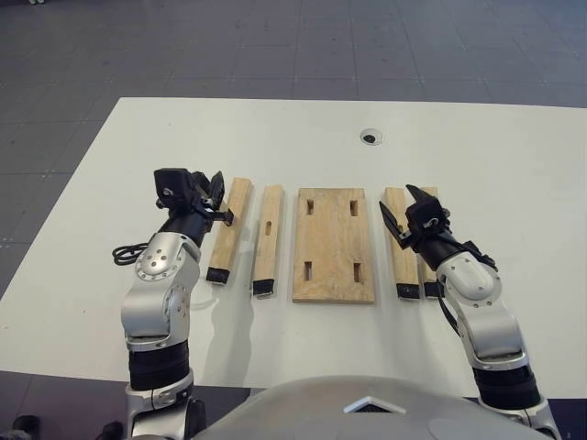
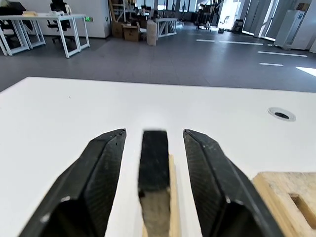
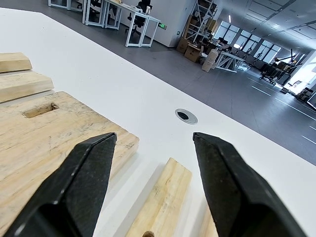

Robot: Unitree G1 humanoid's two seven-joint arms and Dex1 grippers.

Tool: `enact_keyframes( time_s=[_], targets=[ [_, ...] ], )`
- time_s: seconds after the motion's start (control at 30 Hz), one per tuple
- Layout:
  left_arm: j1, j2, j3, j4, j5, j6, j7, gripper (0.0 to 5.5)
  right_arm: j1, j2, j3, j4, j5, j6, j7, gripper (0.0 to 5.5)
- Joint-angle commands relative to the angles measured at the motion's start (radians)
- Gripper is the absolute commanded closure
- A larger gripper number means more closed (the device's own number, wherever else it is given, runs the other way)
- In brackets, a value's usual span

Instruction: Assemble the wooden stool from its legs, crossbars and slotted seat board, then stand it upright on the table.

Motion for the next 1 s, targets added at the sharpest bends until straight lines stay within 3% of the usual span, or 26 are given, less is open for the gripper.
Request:
enact_keyframes(
  time_s=[0.03,0.13,0.27,0.4,0.67,0.9,1.0],
  targets=[
    [-0.059,0.04,0.053,-0.096,-0.01,0.042,0.01,2.79,0.002,0.0,-0.004,-0.007,-0.003,0.018,-0.002,2.64],
    [-0.197,0.097,0.112,-0.151,-0.12,0.162,-0.021,2.74,0.01,0.001,-0.005,-0.01,-0.004,0.017,-0.006,2.64],
    [-0.37,0.102,0.126,-0.023,-0.157,0.245,0.011,2.74,-0.003,0.003,-0.004,0.001,-0.005,0.016,-0.009,2.64],
    [-0.365,0.112,0.083,0.119,-0.12,0.237,-0.012,2.74,-0.008,-0.004,0.0,0.004,-0.01,0.01,-0.005,2.64],
    [-0.335,0.069,0.08,0.093,-0.124,0.257,0.011,2.74,-0.02,-0.001,0.005,0.012,-0.013,0.008,-0.009,2.64],
    [-0.477,0.06,0.169,0.059,-0.152,0.202,0.068,2.74,-0.017,-0.004,0.001,0.007,-0.012,0.009,-0.008,2.64],
    [-0.433,0.052,0.141,0.058,-0.14,0.205,0.06,2.74,-0.017,-0.003,0.002,0.01,-0.012,0.008,-0.009,2.64]
  ],
)
